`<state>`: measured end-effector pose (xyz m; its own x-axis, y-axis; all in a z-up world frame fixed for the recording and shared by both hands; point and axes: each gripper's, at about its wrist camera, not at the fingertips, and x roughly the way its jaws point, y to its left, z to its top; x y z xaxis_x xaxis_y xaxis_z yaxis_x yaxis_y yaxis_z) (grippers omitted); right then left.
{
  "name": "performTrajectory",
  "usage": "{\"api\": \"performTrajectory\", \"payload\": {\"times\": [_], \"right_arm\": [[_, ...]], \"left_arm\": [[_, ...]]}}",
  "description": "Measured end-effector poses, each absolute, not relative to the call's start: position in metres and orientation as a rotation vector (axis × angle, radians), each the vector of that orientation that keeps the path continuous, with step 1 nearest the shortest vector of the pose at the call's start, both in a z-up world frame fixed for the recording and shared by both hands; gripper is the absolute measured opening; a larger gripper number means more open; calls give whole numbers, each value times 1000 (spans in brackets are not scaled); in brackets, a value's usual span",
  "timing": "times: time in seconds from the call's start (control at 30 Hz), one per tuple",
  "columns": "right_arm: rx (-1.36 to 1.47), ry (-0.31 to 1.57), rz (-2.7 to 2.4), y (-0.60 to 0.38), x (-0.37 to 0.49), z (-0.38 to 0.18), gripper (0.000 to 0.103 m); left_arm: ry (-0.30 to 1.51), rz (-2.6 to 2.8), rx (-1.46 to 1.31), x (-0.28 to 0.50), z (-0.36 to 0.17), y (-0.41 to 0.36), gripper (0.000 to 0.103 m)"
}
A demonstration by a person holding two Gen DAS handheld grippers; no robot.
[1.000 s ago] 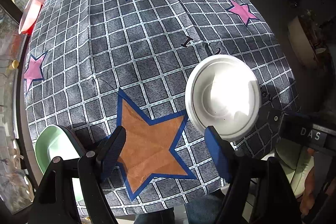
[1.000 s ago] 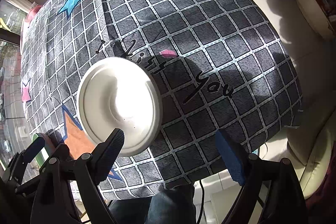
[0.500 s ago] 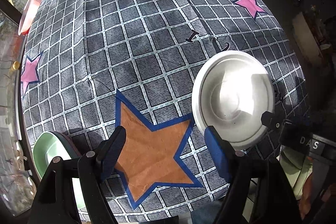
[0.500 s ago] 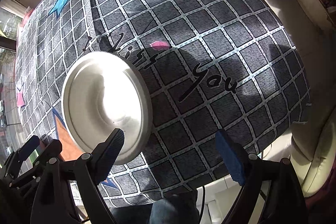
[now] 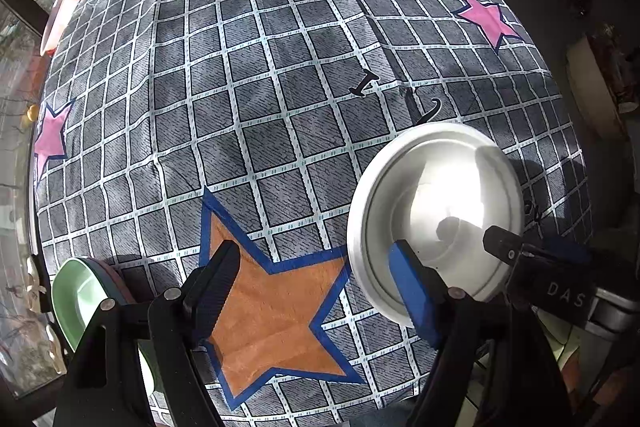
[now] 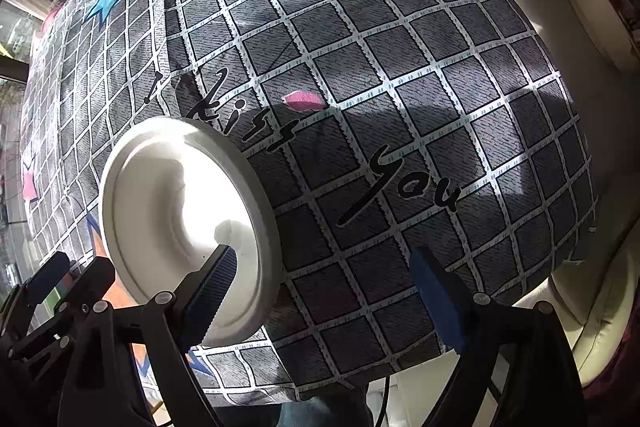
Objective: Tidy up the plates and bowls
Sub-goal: 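Carry the white bowl with the left gripper toward the green plate stack, then bring the held white bowl over the green plate stack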
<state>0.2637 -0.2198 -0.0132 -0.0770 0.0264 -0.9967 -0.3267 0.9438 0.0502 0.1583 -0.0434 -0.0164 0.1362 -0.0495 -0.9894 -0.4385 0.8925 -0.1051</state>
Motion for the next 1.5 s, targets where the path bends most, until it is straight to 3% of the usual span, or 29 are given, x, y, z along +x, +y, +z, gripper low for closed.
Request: {"api": "performTrajectory", "payload": {"times": [0.77,0.83,1.5], "right_arm": [[-317,1673,425,-224,303,-79,89],[-343,1669,413,-222,301,-88,101],[-331,1644,432,-236,293,-102,103]], "left_arm": [[1511,335,-509,174,-76,-40,80],[1511,340,-501,171,-80,-42,81],[1493,333,-542,166,-89,-36,82]]}}
